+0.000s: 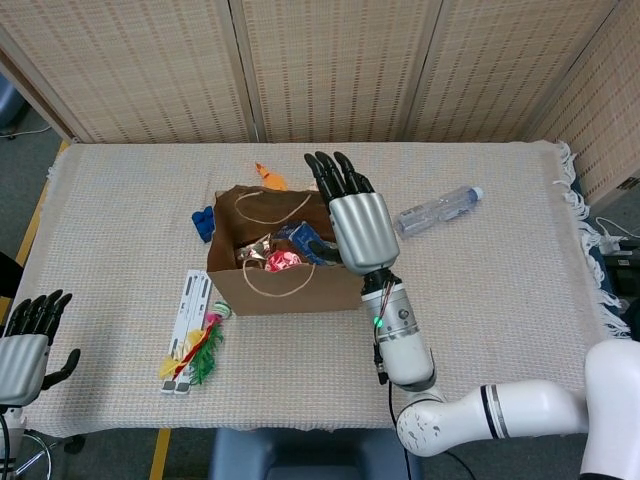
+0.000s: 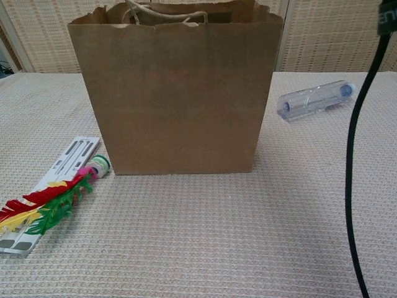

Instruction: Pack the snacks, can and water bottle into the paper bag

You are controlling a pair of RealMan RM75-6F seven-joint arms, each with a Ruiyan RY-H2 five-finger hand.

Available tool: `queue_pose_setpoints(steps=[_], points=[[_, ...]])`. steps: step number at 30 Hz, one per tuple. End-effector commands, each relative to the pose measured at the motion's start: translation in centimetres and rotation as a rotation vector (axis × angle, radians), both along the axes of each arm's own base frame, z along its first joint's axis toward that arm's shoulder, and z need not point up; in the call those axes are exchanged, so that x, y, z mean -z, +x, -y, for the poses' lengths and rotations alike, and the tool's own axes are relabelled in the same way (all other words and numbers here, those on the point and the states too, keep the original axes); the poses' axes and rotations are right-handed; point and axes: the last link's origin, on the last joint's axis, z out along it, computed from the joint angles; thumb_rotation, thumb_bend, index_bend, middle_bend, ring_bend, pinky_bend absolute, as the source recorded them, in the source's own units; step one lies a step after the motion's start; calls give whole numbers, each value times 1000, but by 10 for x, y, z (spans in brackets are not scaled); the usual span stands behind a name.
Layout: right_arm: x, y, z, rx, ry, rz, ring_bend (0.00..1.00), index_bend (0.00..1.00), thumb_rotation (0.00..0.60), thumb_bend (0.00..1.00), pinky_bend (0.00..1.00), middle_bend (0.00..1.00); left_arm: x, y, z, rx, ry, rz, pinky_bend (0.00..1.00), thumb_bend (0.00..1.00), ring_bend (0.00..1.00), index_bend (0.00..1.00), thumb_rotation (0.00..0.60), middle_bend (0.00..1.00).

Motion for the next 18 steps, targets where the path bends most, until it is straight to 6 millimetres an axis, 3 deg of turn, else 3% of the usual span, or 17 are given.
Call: queue_pose_setpoints(steps=[1, 4, 8, 10, 18], points=[[-17, -12, -2, 3, -33, 12, 12, 0, 600, 8, 238, 50, 0, 0, 0, 1, -1, 0, 0, 369, 0, 0, 600, 0], [-33, -40, -3, 45, -56, -17, 12, 0, 600, 8, 235, 50, 0, 0, 0, 1, -2, 0, 0, 369, 0, 0, 600, 0], [-47, -91, -2, 147, -43, -101, 12, 0, 600, 8, 229, 50, 0, 0, 0, 2, -1, -2, 0, 368, 0, 0, 600, 0], [-52, -127, 2, 229, -10, -200, 12, 0, 600, 8, 227, 51, 0, 0, 0, 2, -1, -2, 0, 369, 0, 0, 600, 0], [-47, -209, 29, 400, 86, -443, 0, 0, 600, 8, 152, 8, 1, 0, 0, 2, 5, -4, 0, 369, 0, 0, 600, 0]])
